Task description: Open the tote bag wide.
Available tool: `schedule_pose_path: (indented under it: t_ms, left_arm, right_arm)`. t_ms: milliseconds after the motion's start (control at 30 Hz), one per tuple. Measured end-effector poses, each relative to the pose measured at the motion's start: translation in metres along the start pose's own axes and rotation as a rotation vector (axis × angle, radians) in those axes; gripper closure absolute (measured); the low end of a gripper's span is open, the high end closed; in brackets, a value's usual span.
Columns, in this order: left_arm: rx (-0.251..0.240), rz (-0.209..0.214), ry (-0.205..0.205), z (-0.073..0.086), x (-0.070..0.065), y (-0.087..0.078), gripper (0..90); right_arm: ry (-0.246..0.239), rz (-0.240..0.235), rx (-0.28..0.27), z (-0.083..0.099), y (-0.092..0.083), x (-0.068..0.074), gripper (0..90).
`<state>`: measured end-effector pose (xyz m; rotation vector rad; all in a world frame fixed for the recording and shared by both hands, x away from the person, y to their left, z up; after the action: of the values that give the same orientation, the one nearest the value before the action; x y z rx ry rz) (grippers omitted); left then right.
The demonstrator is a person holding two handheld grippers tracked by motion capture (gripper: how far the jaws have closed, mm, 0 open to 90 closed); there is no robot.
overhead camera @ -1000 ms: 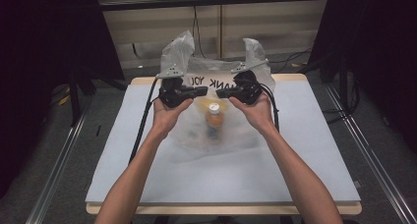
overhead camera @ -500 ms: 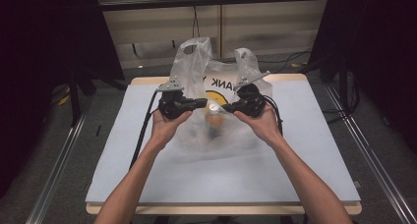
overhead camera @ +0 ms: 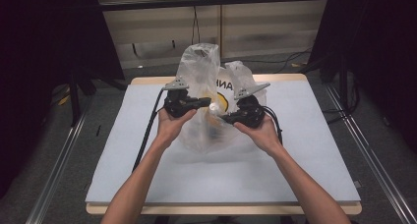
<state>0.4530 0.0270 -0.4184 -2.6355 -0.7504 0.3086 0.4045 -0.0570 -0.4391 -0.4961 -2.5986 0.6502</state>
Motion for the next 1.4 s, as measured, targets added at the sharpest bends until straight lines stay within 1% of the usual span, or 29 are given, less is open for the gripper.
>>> schedule_pose_path:
  t_ms: [67,133,167,300,333,367,400,433,500,533,567,600,633,667,700,733,800,833,867,900,1000,1100,1167,1200,1233,1267,1300,1333,1400]
  left_arm:
    - [0.024,-0.009,0.011,0.007,0.000,0.002,90.0]
    - [0.025,-0.013,0.017,0.010,0.000,0.002,90.0]
    - [0.016,-0.004,-0.004,0.012,0.000,0.000,90.0]
    - [0.018,-0.011,-0.001,0.015,0.000,-0.003,90.0]
    - [0.024,-0.018,0.012,0.020,0.001,-0.006,90.0]
    - [0.034,-0.025,0.010,0.023,0.002,-0.007,90.0]
    - [0.034,-0.025,0.010,0.023,0.002,-0.007,90.0]
    - [0.052,-0.039,0.012,0.031,0.006,-0.005,90.0]
    - [0.057,-0.036,0.007,0.035,0.008,-0.004,90.0]
    - [0.064,-0.048,-0.006,0.040,0.010,-0.003,90.0]
    - [0.063,-0.043,-0.022,0.046,0.013,-0.002,90.0]
    - [0.063,-0.043,-0.022,0.046,0.013,-0.002,90.0]
    - [0.078,-0.054,-0.043,0.055,0.018,0.002,90.0]
    - [0.094,-0.055,-0.036,0.059,0.020,0.003,90.0]
    - [0.101,-0.060,-0.047,0.064,0.022,0.006,90.0]
    - [0.101,-0.060,-0.047,0.064,0.022,0.006,90.0]
    - [0.115,-0.050,-0.055,0.073,0.024,0.010,90.0]
    - [0.124,-0.045,-0.058,0.076,0.024,0.011,90.0]
    - [0.130,-0.037,-0.056,0.079,0.024,0.013,90.0]
    - [0.143,-0.042,-0.055,0.083,0.024,0.014,90.0]
    - [0.186,-0.035,-0.057,0.098,0.024,0.020,90.0]
    - [0.208,-0.033,-0.051,0.104,0.024,0.022,90.0]
    - [0.238,-0.038,-0.063,0.115,0.023,0.025,90.0]
    - [0.238,-0.038,-0.063,0.115,0.023,0.025,90.0]
    - [0.249,-0.048,-0.056,0.121,0.025,0.026,90.0]
    - [0.267,-0.052,-0.060,0.128,0.026,0.027,90.0]
    - [0.267,-0.052,-0.060,0.128,0.026,0.027,90.0]
    - [0.298,-0.065,-0.041,0.136,0.028,0.027,90.0]
    - [0.300,-0.068,-0.053,0.136,0.028,0.026,90.0]
  right_arm:
    - [0.003,-0.010,-0.011,0.002,0.001,0.001,90.0]
    - [-0.003,-0.013,-0.014,0.003,0.003,0.003,90.0]
    - [-0.003,-0.015,-0.014,0.004,0.004,0.004,90.0]
    - [-0.020,-0.032,-0.026,0.006,0.007,0.012,90.0]
    - [-0.022,-0.026,-0.032,0.006,0.008,0.013,90.0]
    - [-0.023,-0.035,-0.037,0.006,0.010,0.015,90.0]
    - [-0.028,-0.038,-0.036,0.006,0.012,0.016,90.0]
    - [-0.033,-0.038,-0.026,0.007,0.015,0.017,90.0]
    - [-0.035,-0.042,-0.019,0.009,0.018,0.019,90.0]
    - [-0.039,-0.043,-0.016,0.010,0.022,0.019,90.0]
    - [-0.042,-0.027,-0.001,0.016,0.027,0.017,90.0]
    - [-0.042,-0.027,-0.001,0.016,0.027,0.017,90.0]
    - [-0.027,-0.023,0.004,0.024,0.031,0.012,90.0]
    - [-0.029,-0.028,0.005,0.027,0.033,0.010,90.0]
    - [-0.027,-0.025,0.007,0.029,0.033,0.008,90.0]
    - [-0.027,-0.025,0.007,0.029,0.033,0.008,90.0]
    - [-0.012,-0.026,0.014,0.036,0.035,0.003,90.0]
    - [-0.022,-0.020,0.014,0.040,0.035,0.000,90.0]
    - [-0.016,-0.025,0.013,0.042,0.035,-0.001,90.0]
    - [-0.025,-0.023,0.005,0.045,0.036,-0.005,90.0]
    - [0.002,-0.020,0.013,0.058,0.037,-0.015,90.0]
    - [0.015,0.001,0.050,0.074,0.040,-0.024,90.0]
    - [0.027,0.006,0.075,0.084,0.042,-0.029,90.0]
    - [0.027,0.006,0.075,0.084,0.042,-0.029,90.0]
    - [0.049,0.031,0.106,0.095,0.043,-0.035,90.0]
    - [0.039,0.032,0.105,0.097,0.044,-0.038,90.0]
    - [0.039,0.032,0.105,0.097,0.044,-0.038,90.0]
    - [0.073,0.050,0.137,0.103,0.044,-0.039,90.0]
    - [0.072,0.055,0.137,0.102,0.044,-0.040,90.0]
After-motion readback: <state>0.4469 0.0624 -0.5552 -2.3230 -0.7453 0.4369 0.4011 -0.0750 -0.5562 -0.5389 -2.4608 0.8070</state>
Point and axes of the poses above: each handheld gripper's, and its own axes: y roughly forward along the jaws, z roughly out of its underside, x roughly to its left, the point moved 10 cm from there along y, roughly forward along the jaws, and after that the axes turned 8 degrees about -z, right-handed, at the moved point
